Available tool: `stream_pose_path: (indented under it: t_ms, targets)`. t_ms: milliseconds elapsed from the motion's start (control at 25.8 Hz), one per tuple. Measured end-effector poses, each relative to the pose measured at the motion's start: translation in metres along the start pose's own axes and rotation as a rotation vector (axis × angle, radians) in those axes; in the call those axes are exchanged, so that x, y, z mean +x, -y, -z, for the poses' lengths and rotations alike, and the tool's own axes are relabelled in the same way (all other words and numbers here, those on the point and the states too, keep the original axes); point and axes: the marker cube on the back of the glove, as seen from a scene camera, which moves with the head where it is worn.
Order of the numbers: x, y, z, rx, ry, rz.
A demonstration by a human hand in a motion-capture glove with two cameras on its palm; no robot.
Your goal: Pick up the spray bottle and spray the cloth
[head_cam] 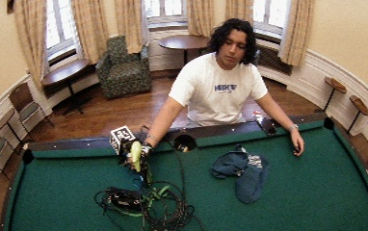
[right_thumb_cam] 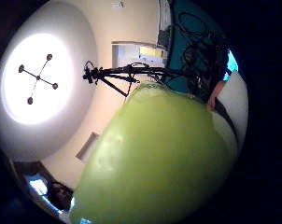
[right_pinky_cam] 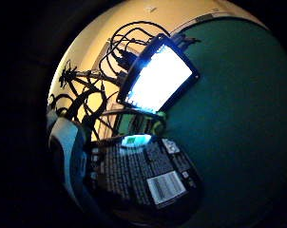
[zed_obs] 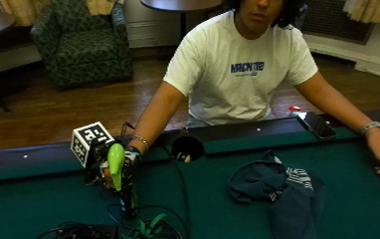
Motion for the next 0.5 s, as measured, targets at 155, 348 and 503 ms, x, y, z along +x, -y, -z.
stream_pose_path:
  t_ms: [155, 348, 503]
  targets:
    - [0.0032, -0.0018, 0.0021, 0.000, -0.010, -0.006]
    - [-0.0008, -0.0003, -0.0009, 0.000, -0.012, -0.003]
    - [-0.0032, -0.0001, -0.0025, -0.005, -0.010, 0.001]
